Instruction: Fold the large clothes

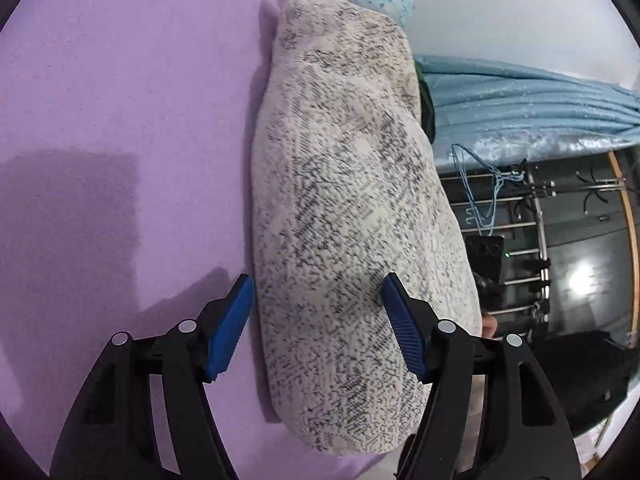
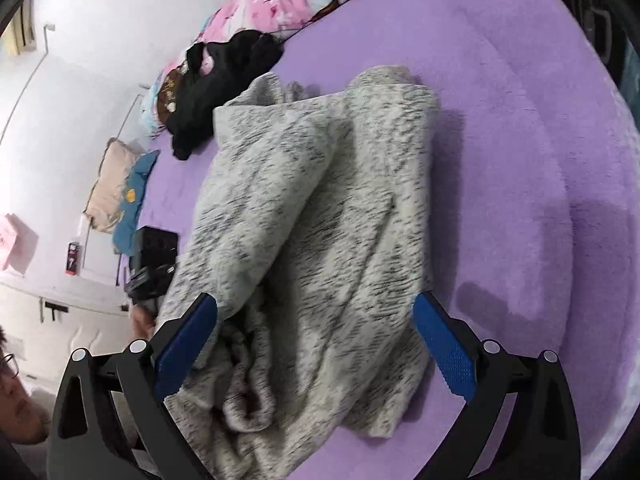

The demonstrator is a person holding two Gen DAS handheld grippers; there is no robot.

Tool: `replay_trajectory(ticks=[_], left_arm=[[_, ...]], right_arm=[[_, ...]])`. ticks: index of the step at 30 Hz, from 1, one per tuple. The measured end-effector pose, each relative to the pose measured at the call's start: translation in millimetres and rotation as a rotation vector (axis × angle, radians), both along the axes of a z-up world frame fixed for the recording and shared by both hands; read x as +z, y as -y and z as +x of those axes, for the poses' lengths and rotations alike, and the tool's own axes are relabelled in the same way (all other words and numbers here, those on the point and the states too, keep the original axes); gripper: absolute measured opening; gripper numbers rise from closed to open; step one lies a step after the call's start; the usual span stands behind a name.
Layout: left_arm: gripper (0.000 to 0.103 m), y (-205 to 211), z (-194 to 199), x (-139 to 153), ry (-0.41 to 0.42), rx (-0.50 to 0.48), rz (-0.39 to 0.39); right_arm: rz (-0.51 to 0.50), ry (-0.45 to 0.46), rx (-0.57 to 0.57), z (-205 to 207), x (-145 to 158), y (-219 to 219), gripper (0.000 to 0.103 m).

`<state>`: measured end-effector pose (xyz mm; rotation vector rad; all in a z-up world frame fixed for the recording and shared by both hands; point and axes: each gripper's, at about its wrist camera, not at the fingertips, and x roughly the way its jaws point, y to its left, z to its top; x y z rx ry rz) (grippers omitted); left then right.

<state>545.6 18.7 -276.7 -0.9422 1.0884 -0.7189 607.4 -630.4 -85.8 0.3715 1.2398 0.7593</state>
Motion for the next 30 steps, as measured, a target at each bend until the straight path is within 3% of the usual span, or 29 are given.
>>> replay_trajectory(ticks=[4,13,18,25,30], left_arm=[[0.064,1.5,0.7,-7.0,-0.01,-0.007,-0.021],[0.065,3.6,1.5,-21.5,-0.038,-0.026,-0.121],[0.069,7.1,1.6,-26.4,-0.058,-0.052,-0.18],[0.088,19.5,5.7,-20.8,-0.04,-0.105,-0.191],[0.096,28.2,10.1,-15.8,-0.048,-0.122,-0.188]], right_arm=[[-0.003,0.004,0.032,0.3,6.6,-12.7,0.096],[-0.062,-0.09,0.015,15.0,-20.8,-14.6,0.096],[0.032,-0.115,-0.015,14.9,-36.5,-4.7,0.097],[0.159,-0.17,-0.061,15.4,-51.1,11.2,0.098],[0.16,-0.161,-0.061,14.0,-49.5,9.3,0.098]])
